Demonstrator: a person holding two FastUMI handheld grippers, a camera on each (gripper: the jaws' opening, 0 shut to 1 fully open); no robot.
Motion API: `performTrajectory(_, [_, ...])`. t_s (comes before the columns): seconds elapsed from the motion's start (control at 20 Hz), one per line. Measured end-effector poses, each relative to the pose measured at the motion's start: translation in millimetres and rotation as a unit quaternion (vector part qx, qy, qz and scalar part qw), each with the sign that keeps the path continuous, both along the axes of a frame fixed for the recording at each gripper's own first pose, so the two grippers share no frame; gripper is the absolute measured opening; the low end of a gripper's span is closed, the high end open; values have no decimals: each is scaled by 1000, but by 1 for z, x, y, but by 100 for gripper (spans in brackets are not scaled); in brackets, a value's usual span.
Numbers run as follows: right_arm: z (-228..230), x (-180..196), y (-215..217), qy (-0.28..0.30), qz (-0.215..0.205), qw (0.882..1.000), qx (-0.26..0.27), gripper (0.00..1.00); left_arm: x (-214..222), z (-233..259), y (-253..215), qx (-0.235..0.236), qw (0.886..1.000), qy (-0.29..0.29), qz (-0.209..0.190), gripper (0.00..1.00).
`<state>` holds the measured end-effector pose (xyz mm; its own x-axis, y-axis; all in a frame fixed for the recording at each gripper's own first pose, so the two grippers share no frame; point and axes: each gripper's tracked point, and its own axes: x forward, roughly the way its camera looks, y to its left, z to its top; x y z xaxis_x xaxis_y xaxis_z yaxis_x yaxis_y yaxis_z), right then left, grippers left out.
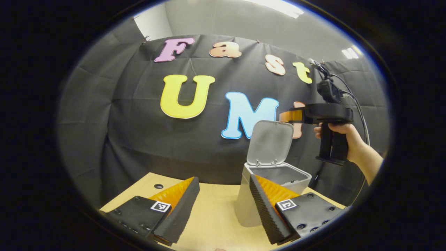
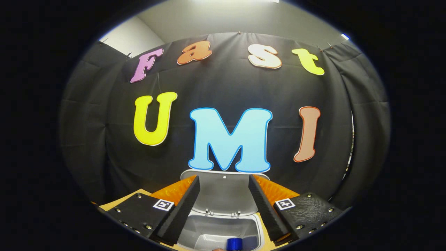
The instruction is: Press the lid of the desktop garbage bin to open it, pick up the crumpled paper on the desktop and throw it into the bin, then pick up the pop can on the desktop and drop it into the bin, and finally close the garbage bin lid.
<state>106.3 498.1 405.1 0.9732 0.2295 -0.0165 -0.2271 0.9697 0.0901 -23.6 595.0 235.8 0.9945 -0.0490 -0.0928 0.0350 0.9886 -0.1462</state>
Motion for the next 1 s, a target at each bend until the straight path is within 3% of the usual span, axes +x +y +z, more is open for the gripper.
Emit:
performTrajectory(0.45, [15,44,9,1,-24,1000,5,90,6,-4,14,-2,1000,9,-1,96])
performTrajectory(1.0, [-7,61,16,49,-9,998,24,91,4,-6,25,-10,1000,13,18,96])
